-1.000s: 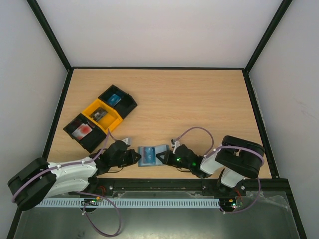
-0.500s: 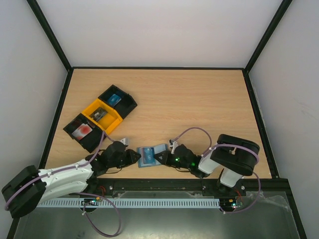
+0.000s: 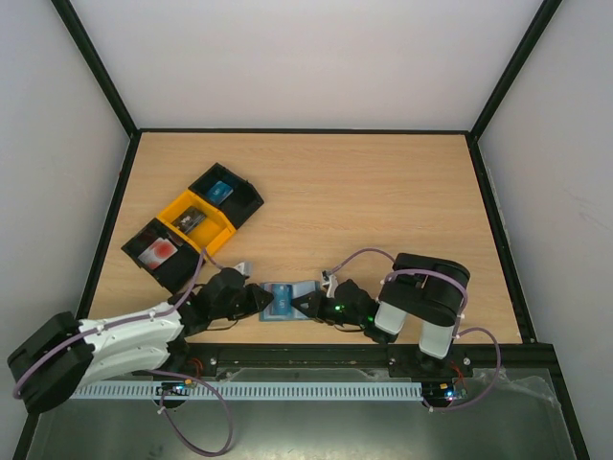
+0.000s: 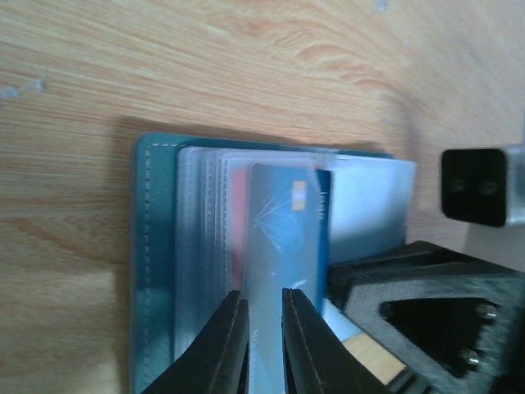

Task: Take the credit cards out of the card holder

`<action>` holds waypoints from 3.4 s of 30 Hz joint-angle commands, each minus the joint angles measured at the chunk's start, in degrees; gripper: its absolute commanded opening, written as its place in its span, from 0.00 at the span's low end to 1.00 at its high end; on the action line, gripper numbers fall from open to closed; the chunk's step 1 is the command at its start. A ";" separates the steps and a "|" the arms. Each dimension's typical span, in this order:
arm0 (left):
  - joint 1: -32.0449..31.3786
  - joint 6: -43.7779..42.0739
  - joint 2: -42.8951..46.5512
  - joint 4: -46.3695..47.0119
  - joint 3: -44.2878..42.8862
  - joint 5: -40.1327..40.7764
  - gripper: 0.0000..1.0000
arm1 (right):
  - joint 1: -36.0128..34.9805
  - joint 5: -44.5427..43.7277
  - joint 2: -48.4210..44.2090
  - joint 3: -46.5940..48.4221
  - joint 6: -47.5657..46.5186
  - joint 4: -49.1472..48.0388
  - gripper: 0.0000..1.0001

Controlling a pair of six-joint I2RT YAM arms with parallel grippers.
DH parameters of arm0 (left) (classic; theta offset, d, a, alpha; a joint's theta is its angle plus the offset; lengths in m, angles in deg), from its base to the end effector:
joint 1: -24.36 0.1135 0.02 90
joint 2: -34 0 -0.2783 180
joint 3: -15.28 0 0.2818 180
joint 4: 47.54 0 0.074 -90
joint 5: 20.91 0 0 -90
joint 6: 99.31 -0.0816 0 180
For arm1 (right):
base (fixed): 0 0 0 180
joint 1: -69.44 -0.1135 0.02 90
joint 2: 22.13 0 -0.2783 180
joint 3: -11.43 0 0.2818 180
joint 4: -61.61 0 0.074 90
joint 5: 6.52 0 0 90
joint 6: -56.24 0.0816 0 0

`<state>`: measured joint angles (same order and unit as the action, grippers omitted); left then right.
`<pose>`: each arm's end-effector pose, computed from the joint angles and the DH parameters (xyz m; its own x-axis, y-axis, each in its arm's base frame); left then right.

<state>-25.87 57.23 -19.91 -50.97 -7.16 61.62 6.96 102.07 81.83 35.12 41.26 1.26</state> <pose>0.1348 -0.1785 0.1026 -0.9074 -0.3316 -0.2583 -0.0052 0.6233 -0.7820 0.1049 0.2577 0.0543 -0.9865 0.0882 -0.1381 -0.1010 0.3364 0.9363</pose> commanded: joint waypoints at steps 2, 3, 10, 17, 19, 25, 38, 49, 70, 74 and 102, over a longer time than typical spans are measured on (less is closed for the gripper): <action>-0.27 -1.79 -6.16 1.34 0.36 -0.21 0.11 | 0.07 0.40 2.29 -0.60 1.34 -4.91 0.16; -0.25 -1.73 -6.84 1.50 0.51 -0.19 0.11 | 0.03 0.52 2.64 -0.50 1.45 -5.29 0.15; -0.34 -0.55 -7.21 2.98 2.37 0.05 0.08 | 0.07 0.93 3.84 0.94 1.37 -4.82 0.15; -0.38 -0.54 -5.51 0.61 2.39 1.36 0.08 | 0.07 -1.19 2.59 -0.14 1.13 -4.37 0.02; -0.36 -0.45 -4.88 -0.13 2.50 1.88 0.08 | 0.08 -2.20 1.54 -0.84 0.77 -3.76 0.02; -0.31 -0.22 -4.55 -0.16 3.61 2.89 0.09 | 0.33 -3.32 0.30 -1.65 0.03 -1.58 0.02; -0.37 -0.18 -4.97 0.74 3.47 2.57 0.10 | 1.35 -4.38 -3.24 -4.46 0.24 1.06 0.02; -0.31 -1.16 -4.56 -1.95 -0.67 2.28 0.30 | 1.56 -5.99 -7.91 -6.99 -0.22 5.64 0.02; -0.21 -19.68 0.66 -23.24 -24.52 -0.17 0.74 | 1.62 -9.79 -49.91 -5.36 -12.76 46.51 0.02; 0.04 -23.41 1.57 -22.12 -26.02 -7.17 0.72 | 1.70 -6.98 -58.51 -4.09 -14.73 51.50 0.02; 1.44 -25.93 5.39 -22.48 -27.06 -28.45 0.47 | 1.65 18.15 -72.06 -0.06 -16.08 49.75 0.02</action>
<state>-24.83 31.48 -15.47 -74.36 -35.45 35.35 8.36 118.35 9.86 33.43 24.56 54.48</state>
